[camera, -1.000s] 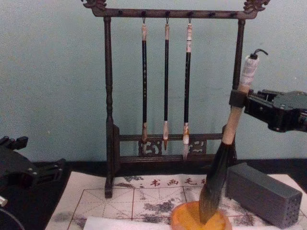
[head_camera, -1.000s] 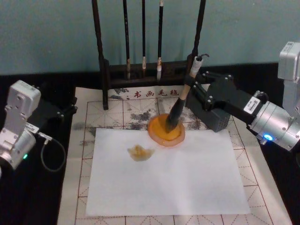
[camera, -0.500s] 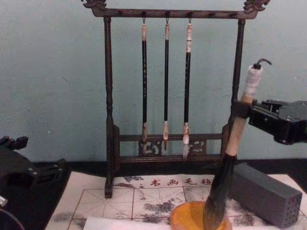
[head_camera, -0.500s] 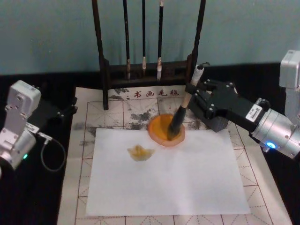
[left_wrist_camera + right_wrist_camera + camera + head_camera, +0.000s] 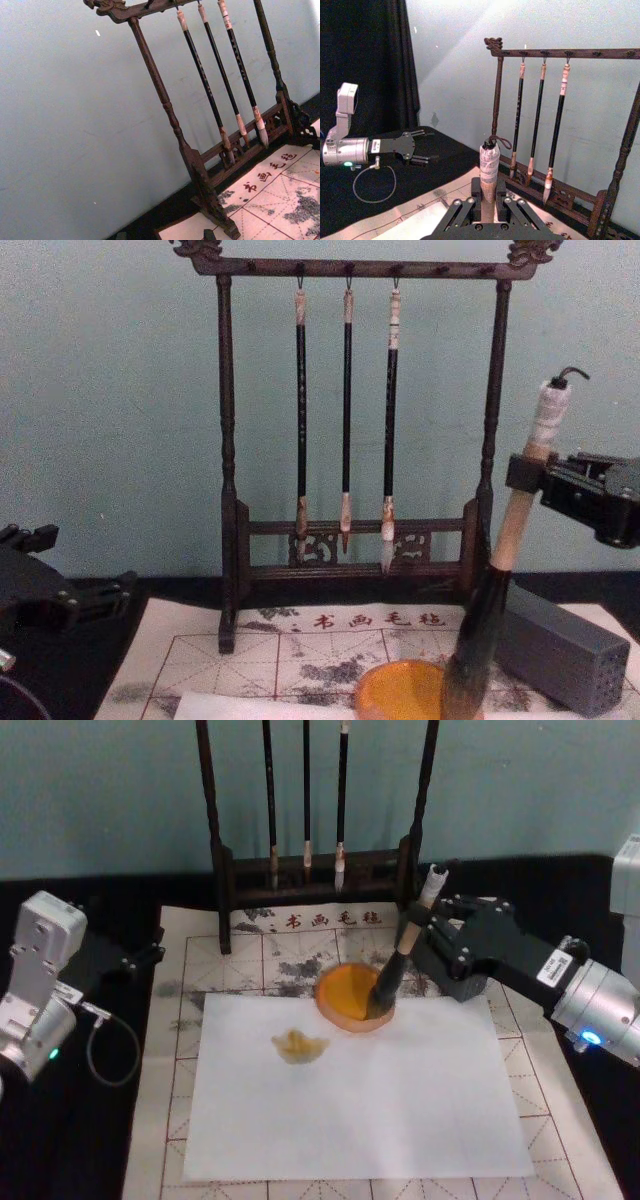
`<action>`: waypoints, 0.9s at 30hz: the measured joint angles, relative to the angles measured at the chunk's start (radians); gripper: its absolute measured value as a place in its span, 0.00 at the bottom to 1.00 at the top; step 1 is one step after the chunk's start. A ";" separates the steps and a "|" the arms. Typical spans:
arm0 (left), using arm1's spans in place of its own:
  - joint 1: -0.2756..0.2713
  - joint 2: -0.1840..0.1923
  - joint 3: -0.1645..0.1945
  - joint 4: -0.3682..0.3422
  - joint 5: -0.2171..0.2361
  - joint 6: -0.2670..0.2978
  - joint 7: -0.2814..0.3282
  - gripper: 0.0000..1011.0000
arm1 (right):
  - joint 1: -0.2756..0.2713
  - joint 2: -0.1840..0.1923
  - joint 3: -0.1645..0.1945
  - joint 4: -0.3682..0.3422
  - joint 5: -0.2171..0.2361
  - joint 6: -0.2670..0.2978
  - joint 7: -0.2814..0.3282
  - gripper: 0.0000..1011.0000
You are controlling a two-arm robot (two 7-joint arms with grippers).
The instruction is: Pick up the brush from the inkstone, write on the paper, then place the brush back to its original position.
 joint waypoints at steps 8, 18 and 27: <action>0.000 0.000 0.000 0.000 0.000 0.000 0.000 0.99 | -0.023 0.014 0.018 -0.023 0.002 -0.003 -0.004 0.18; 0.000 0.000 0.000 0.000 0.000 0.000 0.000 0.99 | -0.049 0.032 0.042 -0.060 0.005 -0.012 -0.004 0.18; 0.000 0.000 0.000 0.000 0.000 0.000 0.000 0.99 | -0.048 0.031 0.043 -0.085 0.006 -0.019 0.005 0.18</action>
